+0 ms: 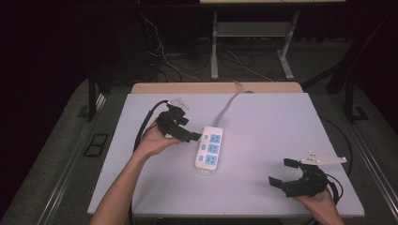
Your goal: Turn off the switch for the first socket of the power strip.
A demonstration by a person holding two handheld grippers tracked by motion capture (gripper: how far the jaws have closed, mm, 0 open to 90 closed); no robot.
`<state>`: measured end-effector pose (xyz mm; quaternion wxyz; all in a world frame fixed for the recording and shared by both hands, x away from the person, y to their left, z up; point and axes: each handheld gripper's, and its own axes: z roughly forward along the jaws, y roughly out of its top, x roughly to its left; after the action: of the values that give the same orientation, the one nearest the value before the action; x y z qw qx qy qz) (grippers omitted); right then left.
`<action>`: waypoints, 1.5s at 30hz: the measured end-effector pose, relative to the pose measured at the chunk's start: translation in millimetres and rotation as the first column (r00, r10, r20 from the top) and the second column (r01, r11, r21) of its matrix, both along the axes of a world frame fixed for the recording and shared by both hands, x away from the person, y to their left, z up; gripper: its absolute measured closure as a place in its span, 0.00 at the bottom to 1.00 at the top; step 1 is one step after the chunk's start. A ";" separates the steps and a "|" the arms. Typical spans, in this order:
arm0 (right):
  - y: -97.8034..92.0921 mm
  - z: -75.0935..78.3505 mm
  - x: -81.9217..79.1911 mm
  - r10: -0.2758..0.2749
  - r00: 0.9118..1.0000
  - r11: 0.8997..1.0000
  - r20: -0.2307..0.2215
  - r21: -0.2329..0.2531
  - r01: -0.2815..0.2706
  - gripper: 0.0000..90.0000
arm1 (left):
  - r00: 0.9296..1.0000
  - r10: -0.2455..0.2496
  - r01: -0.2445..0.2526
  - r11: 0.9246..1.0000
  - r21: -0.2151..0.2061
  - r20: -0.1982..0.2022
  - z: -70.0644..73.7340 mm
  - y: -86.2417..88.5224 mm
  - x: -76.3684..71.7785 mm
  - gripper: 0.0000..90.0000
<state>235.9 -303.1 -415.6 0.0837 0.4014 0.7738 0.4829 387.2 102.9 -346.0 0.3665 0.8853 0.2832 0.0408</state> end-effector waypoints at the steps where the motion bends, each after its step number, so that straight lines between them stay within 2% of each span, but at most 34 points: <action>1: 0.0 0.0 0.0 0.000 1.000 1.000 0.000 0.000 0.000 0.00 | 1.000 0.000 0.000 1.000 0.002 -0.004 -0.6 -1.0 1.0 0.17; 14: 0.4 -0.6 0.2 0.001 1.000 1.000 -0.002 -0.011 -0.001 0.00 | 1.000 0.001 -0.001 1.000 0.031 -0.023 -9.1 -8.5 16.7 0.20; 19: 0.4 -0.7 0.2 0.002 1.000 1.000 -0.002 -0.014 -0.002 0.00 | 1.000 0.002 -0.001 0.999 0.034 -0.027 -12.4 -12.7 20.4 0.30; 27: 1.2 -1.3 0.6 0.008 1.000 1.000 -0.006 -0.016 -0.008 0.00 | 1.000 -0.006 0.007 0.999 0.040 -0.031 -17.8 -16.7 23.8 0.52; 35: 2.4 -1.9 0.8 0.013 1.000 1.000 -0.008 -0.023 -0.013 0.00 | 0.999 -0.009 0.011 0.999 0.044 -0.041 -21.6 -20.2 28.4 0.67; 41: 2.8 -2.3 0.8 0.019 1.000 0.999 -0.011 -0.026 -0.019 0.00 | 0.998 -0.017 0.020 0.999 0.045 -0.060 -24.8 -24.1 31.8 0.88; 43: 3.2 -2.1 0.6 0.021 1.000 0.999 -0.011 -0.027 -0.022 0.00 | 0.998 -0.022 0.025 0.998 0.054 -0.053 -26.3 -25.7 32.5 0.96; 45: 3.5 -2.2 0.6 0.024 1.000 0.999 -0.011 -0.027 -0.024 0.00 | 0.999 -0.022 0.025 0.998 0.055 -0.049 -27.8 -27.4 33.1 0.99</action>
<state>236.5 -299.6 -417.8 0.0793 0.3935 0.7854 0.4711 420.3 75.5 -373.8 0.3351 0.8992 0.2803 0.0228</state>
